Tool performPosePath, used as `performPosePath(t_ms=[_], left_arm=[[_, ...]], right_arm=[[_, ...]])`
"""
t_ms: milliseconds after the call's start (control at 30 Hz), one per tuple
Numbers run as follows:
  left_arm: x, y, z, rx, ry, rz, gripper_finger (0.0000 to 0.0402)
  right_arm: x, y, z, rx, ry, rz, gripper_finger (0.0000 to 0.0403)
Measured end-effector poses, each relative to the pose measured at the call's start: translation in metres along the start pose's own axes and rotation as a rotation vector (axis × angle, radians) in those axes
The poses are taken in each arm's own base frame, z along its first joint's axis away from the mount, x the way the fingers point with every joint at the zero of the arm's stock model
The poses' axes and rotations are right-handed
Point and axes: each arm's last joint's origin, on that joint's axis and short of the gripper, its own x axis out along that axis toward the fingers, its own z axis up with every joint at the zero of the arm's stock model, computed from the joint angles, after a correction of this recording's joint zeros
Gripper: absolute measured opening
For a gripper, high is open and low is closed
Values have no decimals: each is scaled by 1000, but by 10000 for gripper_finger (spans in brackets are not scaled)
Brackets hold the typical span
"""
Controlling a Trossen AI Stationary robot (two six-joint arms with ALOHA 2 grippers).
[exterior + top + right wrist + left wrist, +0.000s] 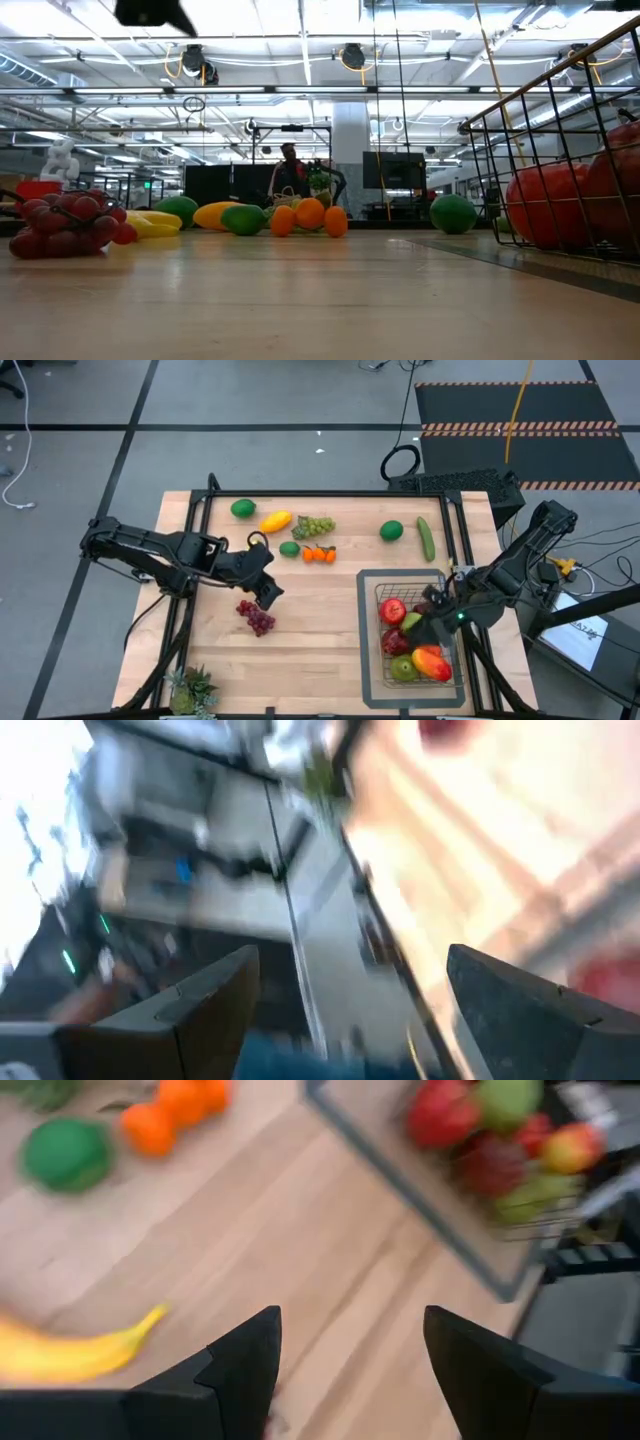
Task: Build produce basket
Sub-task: Put the yellow mango into the wire basket
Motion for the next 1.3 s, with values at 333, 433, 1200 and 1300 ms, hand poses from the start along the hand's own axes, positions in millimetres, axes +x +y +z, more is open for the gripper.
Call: performPosePath(t_ms=[333,433,1200,1300], left_arm=[[1,21,6,-227,59,125,243],[2,25,12,-253,46,137,243],[50,88,89,401,16,385,360],[60,111,102,414,44,531,392]], right_arm=[[-8,9,43,-117,-453,32,315],[-18,8,54,-204,-451,36,315],[-69,-15,78,-508,-578,-179,315],[-68,-16,81,-449,-643,-217,315]])
